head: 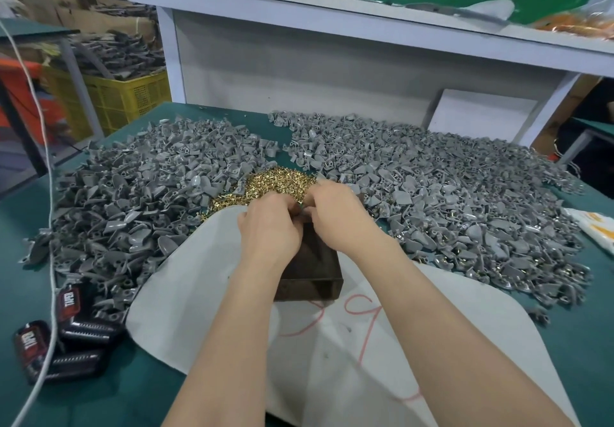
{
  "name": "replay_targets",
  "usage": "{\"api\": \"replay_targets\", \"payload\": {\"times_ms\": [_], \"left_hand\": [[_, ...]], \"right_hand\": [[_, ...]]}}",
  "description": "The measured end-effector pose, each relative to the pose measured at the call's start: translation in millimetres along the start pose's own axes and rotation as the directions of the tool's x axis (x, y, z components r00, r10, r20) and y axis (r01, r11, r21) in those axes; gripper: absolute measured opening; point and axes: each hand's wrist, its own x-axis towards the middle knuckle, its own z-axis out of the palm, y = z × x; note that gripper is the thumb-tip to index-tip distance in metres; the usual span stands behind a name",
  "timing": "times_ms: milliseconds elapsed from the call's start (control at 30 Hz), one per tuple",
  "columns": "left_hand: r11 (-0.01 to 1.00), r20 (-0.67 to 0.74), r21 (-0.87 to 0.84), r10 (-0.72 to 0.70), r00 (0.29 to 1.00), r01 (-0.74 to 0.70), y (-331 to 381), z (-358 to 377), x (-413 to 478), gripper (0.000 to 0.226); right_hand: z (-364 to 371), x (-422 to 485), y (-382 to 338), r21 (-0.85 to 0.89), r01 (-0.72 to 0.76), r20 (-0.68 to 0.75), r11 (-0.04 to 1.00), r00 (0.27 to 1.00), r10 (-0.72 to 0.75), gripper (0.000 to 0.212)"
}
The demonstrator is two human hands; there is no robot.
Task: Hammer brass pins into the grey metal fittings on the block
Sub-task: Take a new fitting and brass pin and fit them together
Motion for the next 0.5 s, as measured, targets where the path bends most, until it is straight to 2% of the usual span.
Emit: {"api": "replay_targets", "payload": {"times_ms": [67,133,167,200,267,433,500], "left_hand": [[0.999,0.001,-0.036,-0.019,1.0,0.019,0.4,-0.6,-0.6,0.009],[0.998,-0.004,-0.058,-0.031,1.0,0.031,0.2,-0.8,-0.9,0.008],[0.997,-0.005,-0.063,-0.036,0.999,0.035,-0.2,-0.8,-1.1,0.008],[0.997,-0.006,-0.065,-0.036,0.999,0.036,-0.7,-0.6,-1.0,0.008],[0.997,-0.005,-0.062,-0.035,0.999,0.035,-0.4,-0.6,-0.8,0.008],[0.997,-0.002,-0.071,-0.038,0.999,0.038,0.4,-1.1,-2.5,0.006],[0.997,-0.002,-0.072,-0.034,0.999,0.034,1.0,-1.5,-2.3,0.005]], "right_hand": [[-3.4,-3.6,11.0,0.215,-0.085,-0.029,0.973,0.995,0.093,0.02],[-8.1,-11.6,30.2,0.322,-0.229,-0.049,0.919,0.965,0.257,0.026],[-8.3,-15.7,40.9,0.261,-0.311,-0.012,0.914,0.946,0.325,0.026],[-7.0,-20.5,48.4,0.126,-0.383,0.053,0.915,0.924,0.379,0.024],[-0.1,-26.6,53.0,-0.09,-0.44,0.167,0.894,0.878,0.449,0.026],[5.6,-22.1,46.6,-0.122,-0.352,0.23,0.928,0.9,0.371,0.02],[5.0,-21.8,48.9,-0.053,-0.399,0.236,0.915,0.886,0.4,0.026]]}}
